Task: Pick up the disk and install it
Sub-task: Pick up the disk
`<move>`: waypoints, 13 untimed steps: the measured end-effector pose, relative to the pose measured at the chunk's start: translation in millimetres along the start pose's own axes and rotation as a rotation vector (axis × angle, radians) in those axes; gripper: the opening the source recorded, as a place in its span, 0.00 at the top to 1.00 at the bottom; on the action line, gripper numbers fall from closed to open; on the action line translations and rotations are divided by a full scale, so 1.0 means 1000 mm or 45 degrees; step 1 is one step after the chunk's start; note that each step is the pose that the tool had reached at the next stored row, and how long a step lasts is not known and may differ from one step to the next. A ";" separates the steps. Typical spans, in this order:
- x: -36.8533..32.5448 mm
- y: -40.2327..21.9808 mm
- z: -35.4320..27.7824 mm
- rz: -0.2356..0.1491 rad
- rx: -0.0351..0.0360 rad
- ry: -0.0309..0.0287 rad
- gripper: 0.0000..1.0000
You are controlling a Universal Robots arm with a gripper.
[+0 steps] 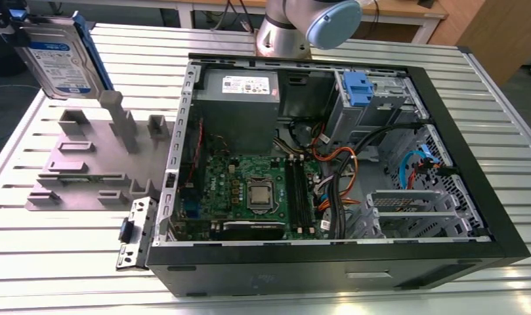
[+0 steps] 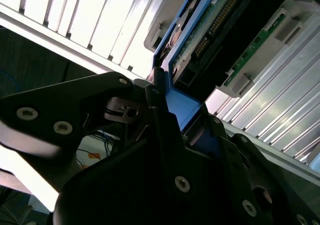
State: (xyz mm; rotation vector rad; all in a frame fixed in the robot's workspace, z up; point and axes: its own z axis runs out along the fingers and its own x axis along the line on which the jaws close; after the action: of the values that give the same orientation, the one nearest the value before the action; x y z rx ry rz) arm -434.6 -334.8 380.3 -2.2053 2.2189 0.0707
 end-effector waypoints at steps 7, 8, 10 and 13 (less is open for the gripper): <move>0.0000 0.0000 -0.0008 0.000 -0.0003 0.0001 0.63; 0.0000 0.0000 -0.0009 0.000 -0.0003 0.0001 0.63; -0.0001 0.0001 -0.0016 0.000 -0.0005 0.0003 0.63; -0.0001 0.0000 -0.0020 0.000 0.0000 0.0000 0.63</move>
State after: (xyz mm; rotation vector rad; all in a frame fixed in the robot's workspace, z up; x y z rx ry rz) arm -434.6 -334.8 382.2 -2.2052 2.2189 0.0708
